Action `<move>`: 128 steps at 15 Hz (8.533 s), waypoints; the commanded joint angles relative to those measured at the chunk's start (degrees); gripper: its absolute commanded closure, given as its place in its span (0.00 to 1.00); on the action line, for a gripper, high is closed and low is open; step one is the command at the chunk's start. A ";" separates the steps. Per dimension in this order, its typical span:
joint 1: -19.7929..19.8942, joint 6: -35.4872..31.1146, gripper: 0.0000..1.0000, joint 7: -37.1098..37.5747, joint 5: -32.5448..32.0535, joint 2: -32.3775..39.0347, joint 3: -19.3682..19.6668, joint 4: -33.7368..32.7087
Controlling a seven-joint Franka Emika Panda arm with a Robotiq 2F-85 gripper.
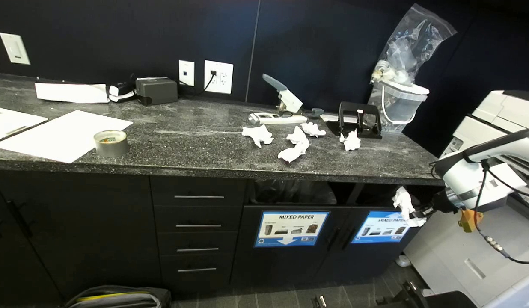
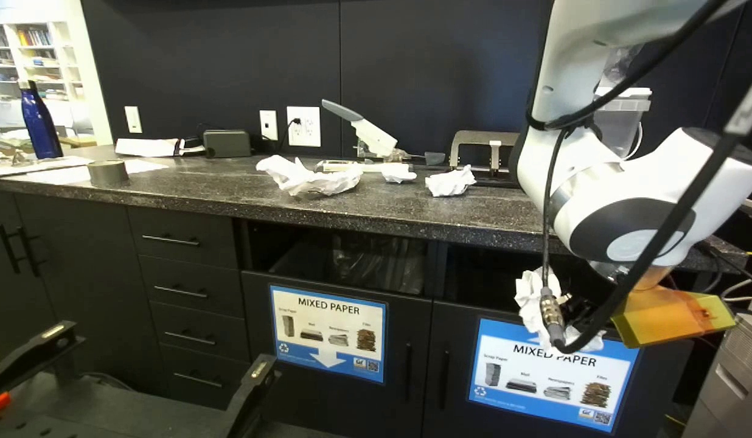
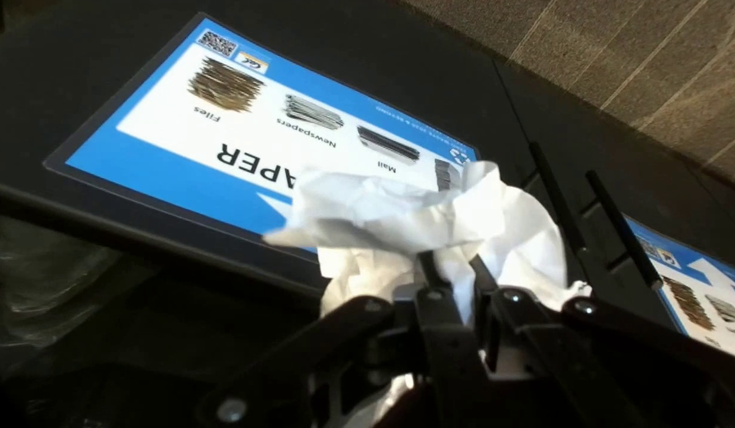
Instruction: Pick up the pieces of papers from the countertop and put them in the right bin.
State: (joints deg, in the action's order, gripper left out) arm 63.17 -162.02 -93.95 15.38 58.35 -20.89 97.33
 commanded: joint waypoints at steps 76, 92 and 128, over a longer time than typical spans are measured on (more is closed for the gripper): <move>-46.19 44.38 0.00 41.84 0.02 -42.52 32.65 7.11; -43.43 41.87 0.00 71.47 -2.23 -7.44 26.08 -37.56; -45.15 47.76 0.82 84.46 -7.86 13.09 28.44 -61.15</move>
State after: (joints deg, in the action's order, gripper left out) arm 18.08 -116.42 -9.22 8.97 70.27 6.43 39.15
